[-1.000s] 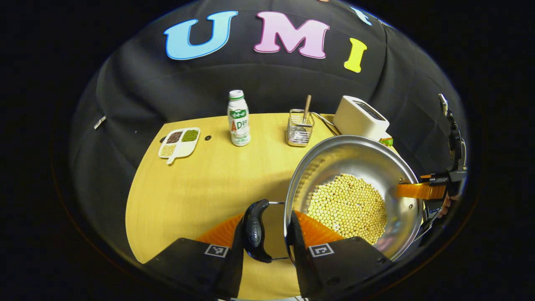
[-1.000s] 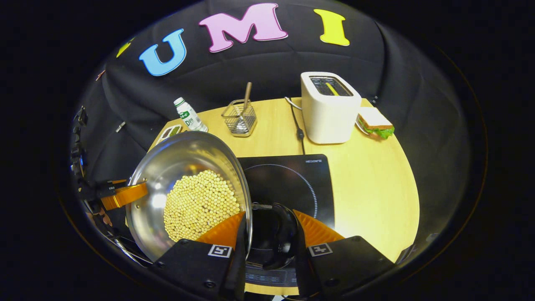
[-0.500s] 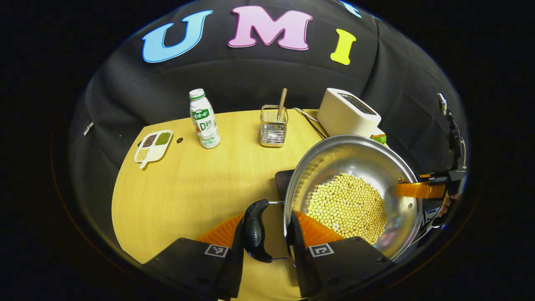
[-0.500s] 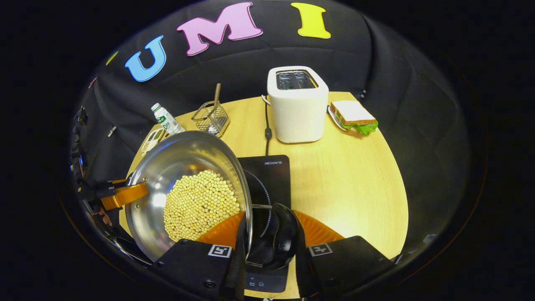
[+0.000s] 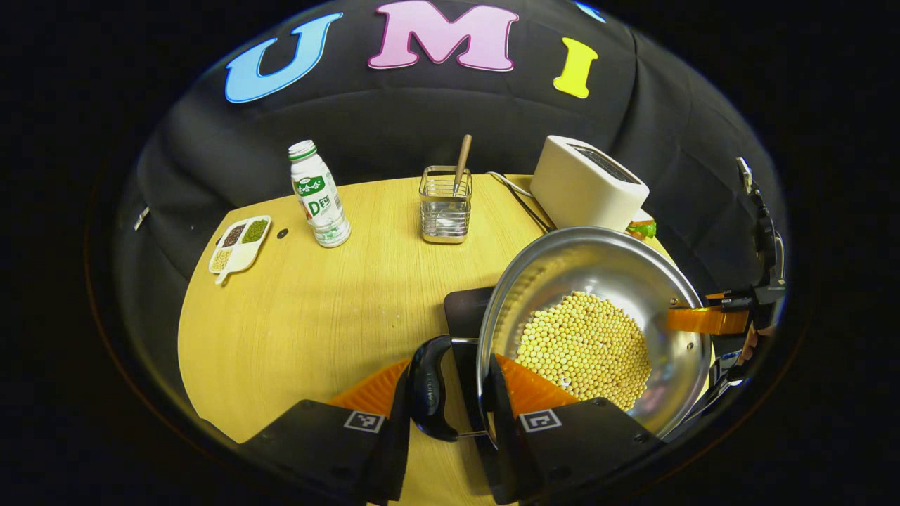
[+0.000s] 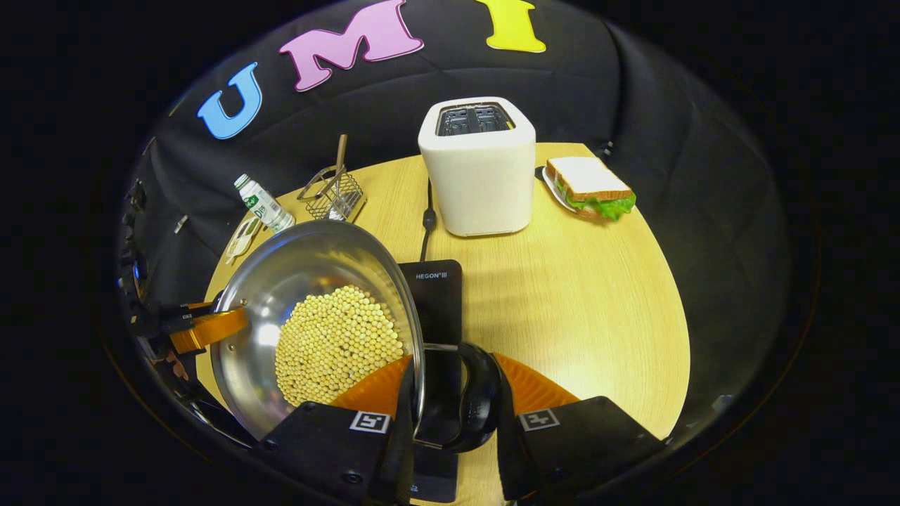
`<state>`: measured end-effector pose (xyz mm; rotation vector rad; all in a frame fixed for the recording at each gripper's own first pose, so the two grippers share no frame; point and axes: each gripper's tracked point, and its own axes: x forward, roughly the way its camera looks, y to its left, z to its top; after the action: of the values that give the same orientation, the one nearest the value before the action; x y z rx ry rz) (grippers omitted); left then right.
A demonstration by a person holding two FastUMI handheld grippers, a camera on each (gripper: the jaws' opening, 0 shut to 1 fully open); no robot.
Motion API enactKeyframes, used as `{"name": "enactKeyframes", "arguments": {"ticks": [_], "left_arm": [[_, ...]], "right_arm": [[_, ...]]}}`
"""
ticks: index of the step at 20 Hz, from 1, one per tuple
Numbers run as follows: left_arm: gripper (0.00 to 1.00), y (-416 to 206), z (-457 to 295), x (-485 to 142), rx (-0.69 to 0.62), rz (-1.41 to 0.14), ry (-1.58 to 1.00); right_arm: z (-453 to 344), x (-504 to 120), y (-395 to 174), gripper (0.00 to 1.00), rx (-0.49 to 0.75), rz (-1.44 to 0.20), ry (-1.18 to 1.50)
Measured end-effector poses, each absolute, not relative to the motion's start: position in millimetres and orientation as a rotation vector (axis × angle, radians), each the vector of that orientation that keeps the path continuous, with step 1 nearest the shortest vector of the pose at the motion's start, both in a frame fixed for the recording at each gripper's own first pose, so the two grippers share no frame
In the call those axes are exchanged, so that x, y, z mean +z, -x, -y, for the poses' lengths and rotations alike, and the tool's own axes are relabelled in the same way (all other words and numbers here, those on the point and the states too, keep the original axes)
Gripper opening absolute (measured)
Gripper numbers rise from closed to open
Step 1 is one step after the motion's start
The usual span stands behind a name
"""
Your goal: First push the handle of the pot to place it horizontally, then grasp the pot with both hands and set it on the induction cooktop.
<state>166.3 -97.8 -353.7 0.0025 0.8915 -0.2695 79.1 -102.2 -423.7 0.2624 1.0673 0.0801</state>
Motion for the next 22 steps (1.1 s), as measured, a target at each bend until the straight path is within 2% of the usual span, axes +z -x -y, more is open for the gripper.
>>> {"name": "enactKeyframes", "arguments": {"ticks": [5,6,7,16,17,18,19,22], "left_arm": [[0.55,-170.5,99.8,-361.5,-0.269,-0.901,0.009],[0.55,-171.4,99.9,-361.9,-0.267,-0.901,0.010],[0.55,-171.8,99.0,-362.2,-0.268,-0.900,0.012],[0.56,-173.6,98.5,-364.3,-0.278,-0.901,0.014],[0.57,-173.4,98.8,-364.5,-0.278,-0.903,0.014],[0.57,-173.1,98.7,-365.1,-0.276,-0.906,0.015],[0.55,-172.8,98.5,-364.9,-0.273,-0.908,0.019],[0.59,-169.6,99.2,-375.3,-0.271,-0.929,0.025]], "right_arm": [[100.6,-426.9,-83.0,0.51,0.072,-1.071,-0.261],[101.0,-426.8,-82.2,0.47,0.074,-1.071,-0.261],[101.4,-426.3,-82.9,0.51,0.073,-1.070,-0.263],[98.9,-428.3,-84.0,0.51,0.061,-1.073,-0.270],[98.8,-428.6,-84.6,0.47,0.060,-1.073,-0.272],[98.6,-428.8,-84.6,0.52,0.058,-1.073,-0.272],[98.7,-427.9,-84.8,0.53,0.054,-1.069,-0.273],[100.5,-428.5,-85.8,0.58,0.031,-1.064,-0.266]]}}
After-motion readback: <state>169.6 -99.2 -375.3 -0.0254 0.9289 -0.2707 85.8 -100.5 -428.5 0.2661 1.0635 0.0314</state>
